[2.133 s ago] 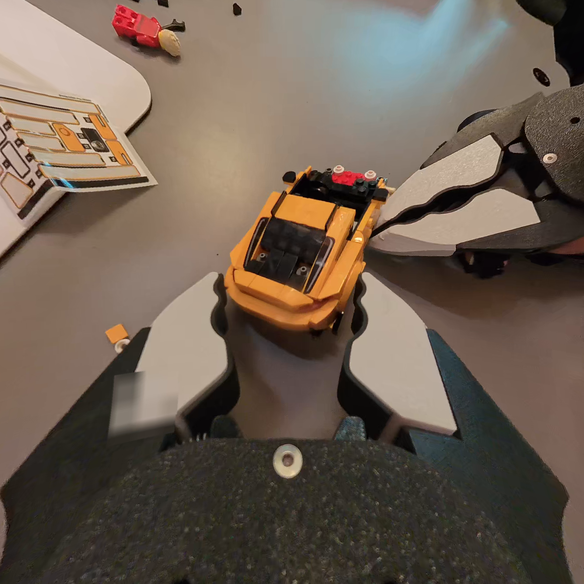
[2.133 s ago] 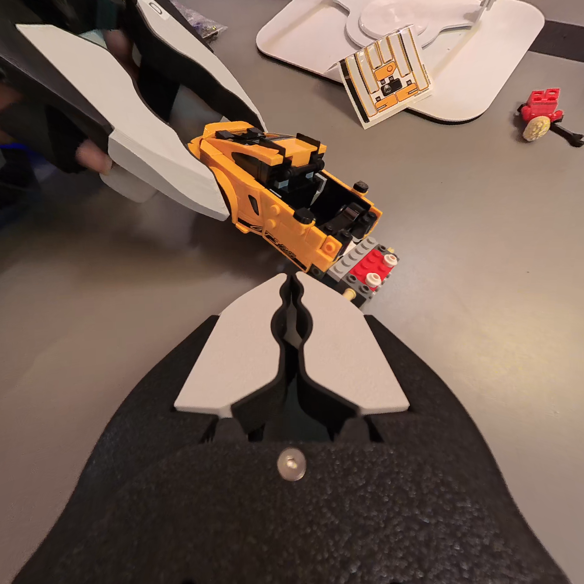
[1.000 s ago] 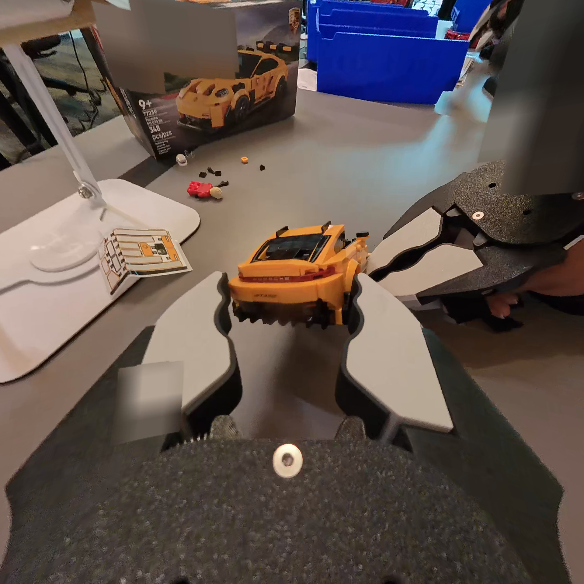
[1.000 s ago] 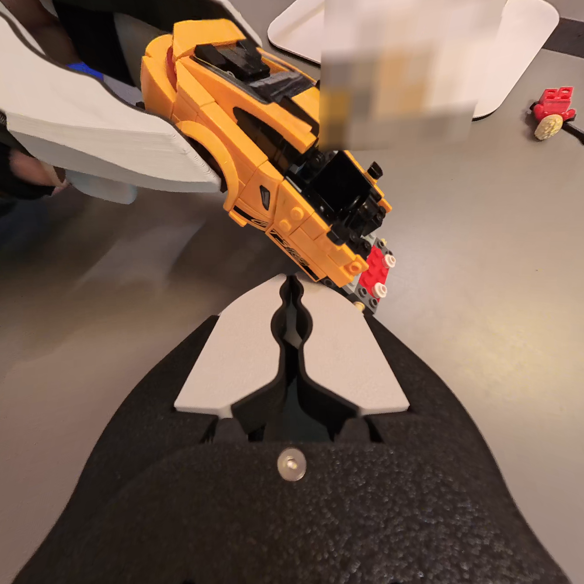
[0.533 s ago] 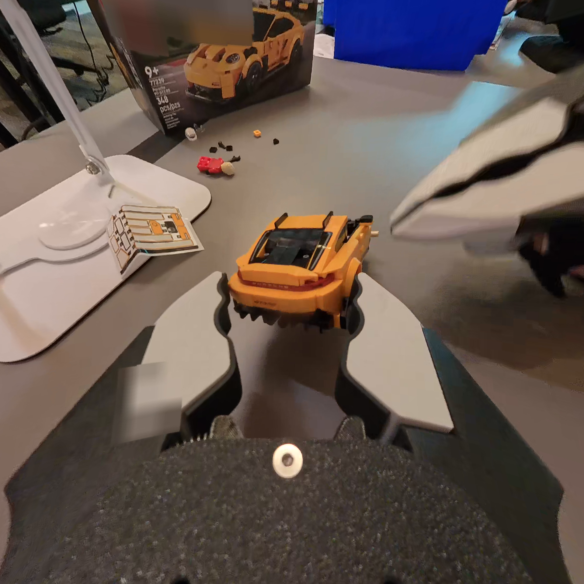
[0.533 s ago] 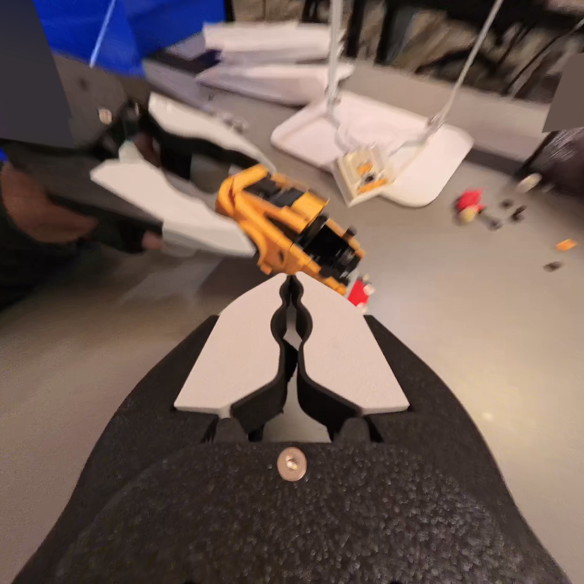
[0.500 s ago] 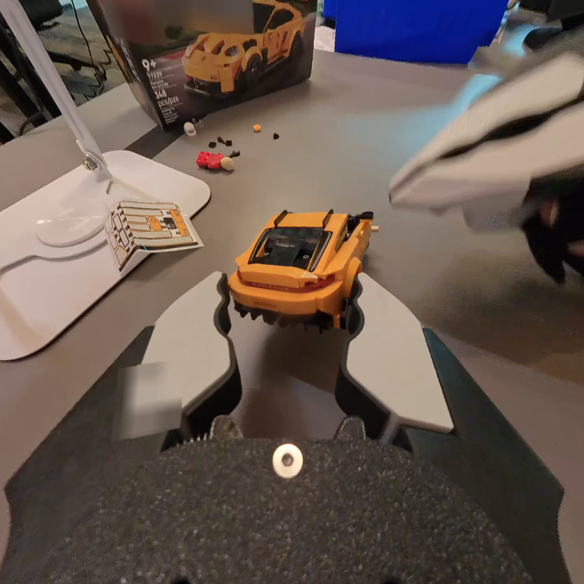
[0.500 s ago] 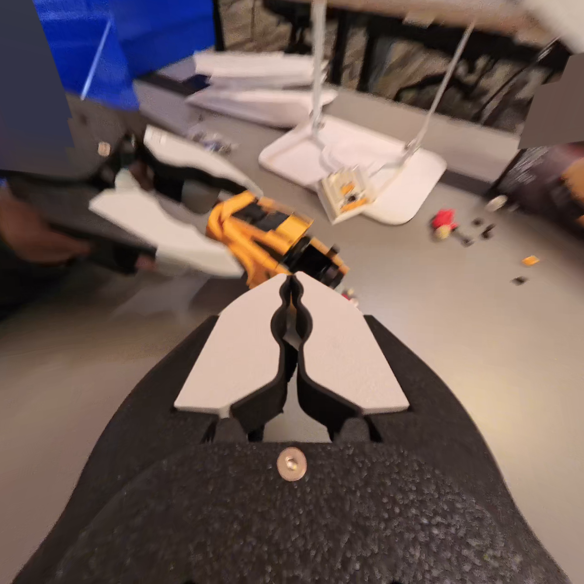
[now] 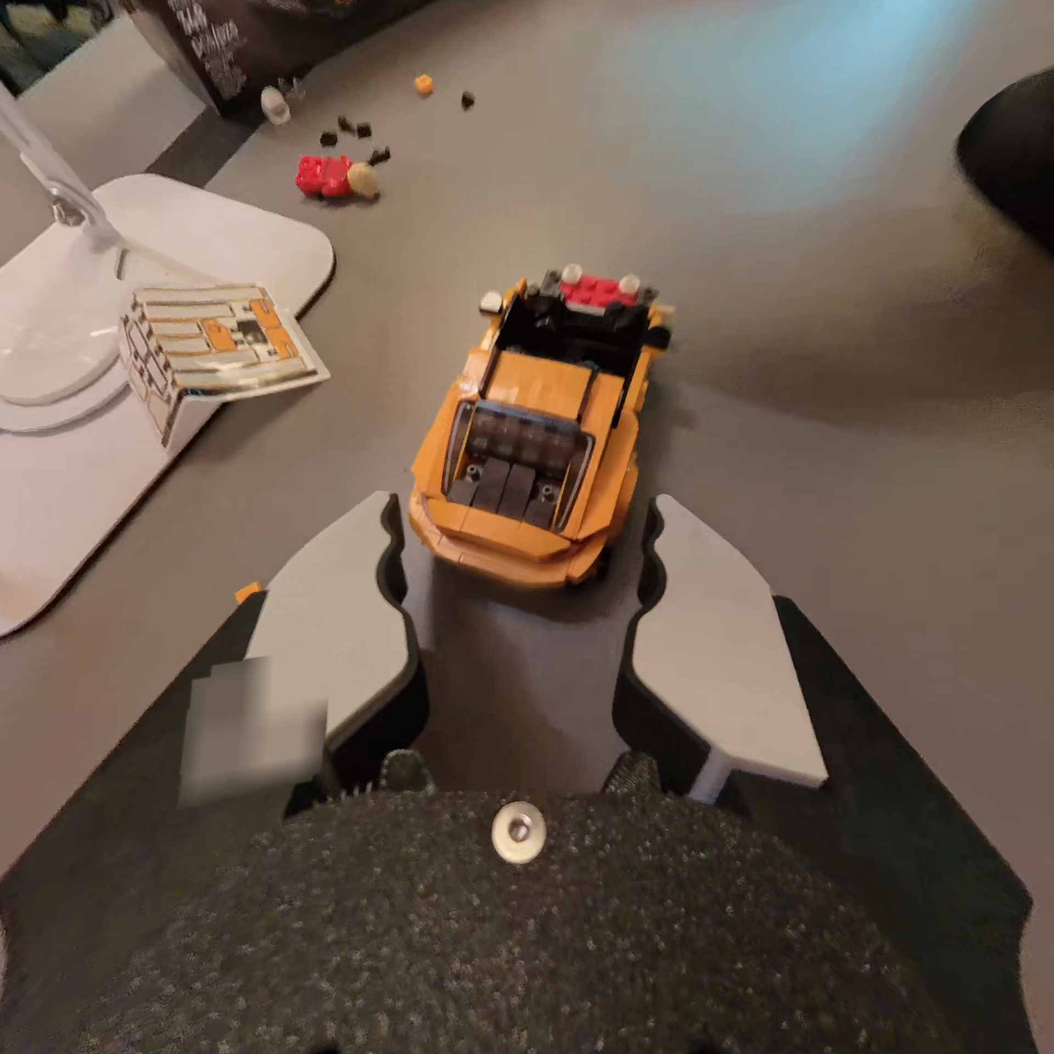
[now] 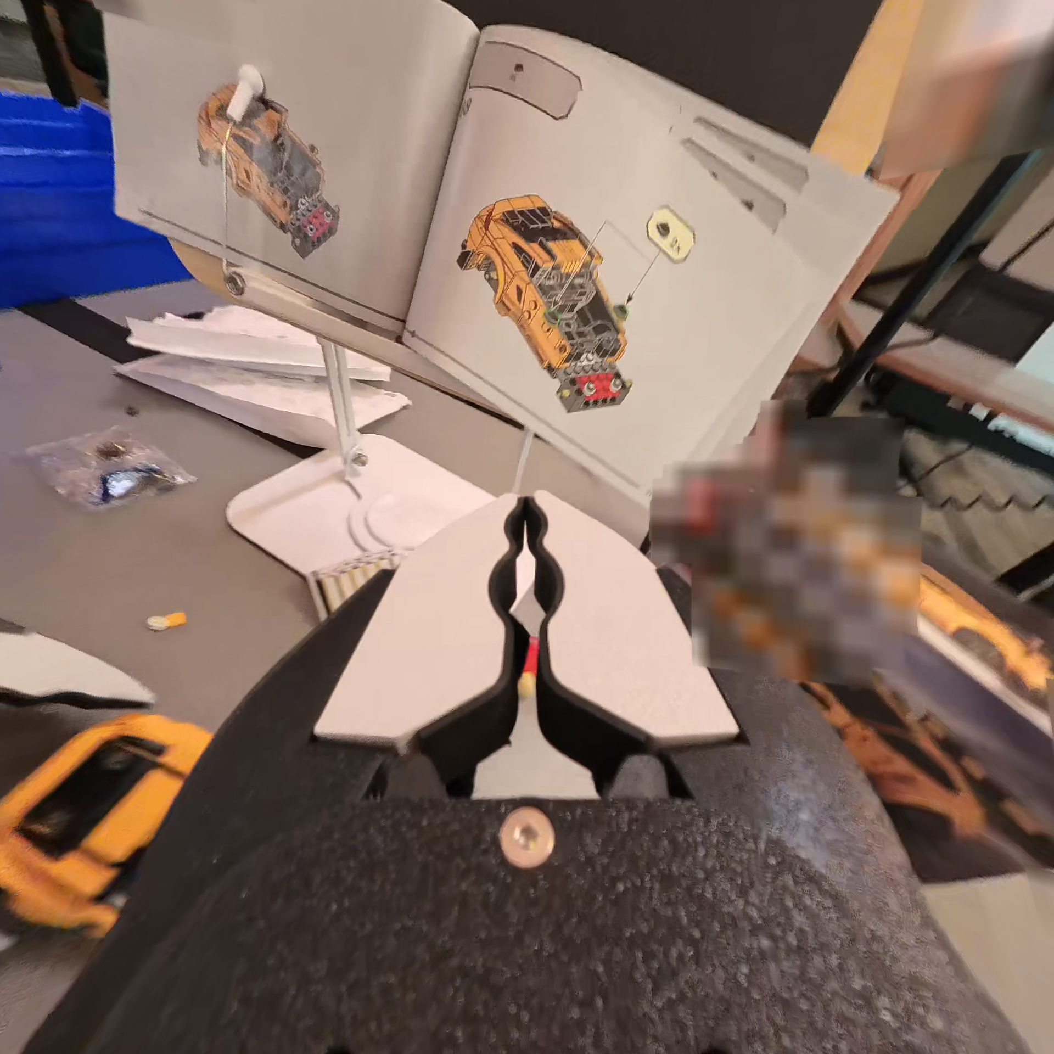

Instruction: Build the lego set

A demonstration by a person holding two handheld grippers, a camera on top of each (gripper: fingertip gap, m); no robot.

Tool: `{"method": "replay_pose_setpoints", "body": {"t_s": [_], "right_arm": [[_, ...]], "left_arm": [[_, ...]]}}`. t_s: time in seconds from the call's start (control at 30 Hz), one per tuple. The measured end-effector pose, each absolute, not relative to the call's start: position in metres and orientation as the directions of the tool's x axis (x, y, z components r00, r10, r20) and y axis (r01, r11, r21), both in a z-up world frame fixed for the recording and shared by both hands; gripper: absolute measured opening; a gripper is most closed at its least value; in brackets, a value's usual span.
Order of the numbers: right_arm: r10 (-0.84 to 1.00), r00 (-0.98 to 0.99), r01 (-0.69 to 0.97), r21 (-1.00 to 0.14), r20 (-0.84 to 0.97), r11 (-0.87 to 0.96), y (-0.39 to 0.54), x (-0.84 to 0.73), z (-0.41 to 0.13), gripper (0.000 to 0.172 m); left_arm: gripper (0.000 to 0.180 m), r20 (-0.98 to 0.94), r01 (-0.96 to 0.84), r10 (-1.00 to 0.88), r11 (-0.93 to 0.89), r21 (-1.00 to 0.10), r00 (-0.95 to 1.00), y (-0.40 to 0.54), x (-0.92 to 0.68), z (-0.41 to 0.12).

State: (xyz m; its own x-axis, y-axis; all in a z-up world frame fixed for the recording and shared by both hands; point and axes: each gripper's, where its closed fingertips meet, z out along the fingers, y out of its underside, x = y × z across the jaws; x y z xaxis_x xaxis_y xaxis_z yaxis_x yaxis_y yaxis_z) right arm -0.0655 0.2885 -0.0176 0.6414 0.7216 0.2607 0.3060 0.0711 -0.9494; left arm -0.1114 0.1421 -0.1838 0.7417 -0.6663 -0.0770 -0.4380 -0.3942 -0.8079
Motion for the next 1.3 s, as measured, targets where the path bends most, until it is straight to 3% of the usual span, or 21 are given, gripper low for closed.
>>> {"method": "replay_pose_setpoints", "body": {"t_s": [0.03, 0.1, 0.27, 0.57, 0.87, 0.93, 0.97, 1.17, 1.3], "right_arm": [[0.719, 0.621, 0.335, -0.935, 0.313, 0.118, 0.296, -0.065, -0.017, 0.0], [0.74, 0.529, 0.392, -0.893, 0.416, 0.221, 0.305, -0.067, -0.021, 0.03], [0.65, 0.388, 0.491, -0.743, 0.654, 0.454, 0.334, -0.067, -0.027, 0.046], [0.436, 0.273, 0.529, -0.512, 0.858, 0.676, 0.371, -0.082, -0.027, 0.029], [0.448, 0.125, 0.521, -0.443, 0.885, 0.73, 0.369, -0.087, -0.038, 0.028], [0.418, 0.122, 0.529, -0.415, 0.9, 0.74, 0.37, -0.087, -0.036, 0.019], [0.41, 0.119, 0.531, -0.407, 0.904, 0.743, 0.371, -0.086, -0.035, 0.006], [0.464, 0.077, 0.51, -0.435, 0.883, 0.742, 0.365, -0.08, -0.024, 0.0], [0.519, 0.11, 0.448, -0.508, 0.848, 0.735, 0.347, -0.078, -0.002, 0.0]], "left_arm": [[0.084, -0.063, -0.418, -0.677, -0.376, -0.827, 0.733, 0.141, -0.11, -0.177], [0.085, -0.053, -0.376, -0.692, -0.325, -0.868, 0.72, 0.139, -0.108, -0.159], [0.067, -0.083, -0.253, -0.651, -0.171, -0.952, 0.754, 0.144, -0.108, -0.105], [0.052, -0.148, -0.148, -0.316, 0.024, -0.989, 0.937, 0.18, -0.156, -0.025], [0.047, -0.202, -0.199, -0.312, 0.043, -0.979, 0.928, 0.215, -0.151, -0.002], [0.047, -0.204, -0.203, -0.326, 0.038, -0.978, 0.923, 0.222, -0.145, -0.002], [0.047, -0.207, -0.208, -0.332, 0.035, -0.978, 0.92, 0.225, -0.142, -0.002], [0.052, -0.291, -0.328, -0.364, -0.044, -0.944, 0.885, 0.243, -0.131, -0.019], [0.055, -0.501, -0.532, -0.286, -0.039, -0.846, 0.817, 0.261, -0.132, -0.008]]}}
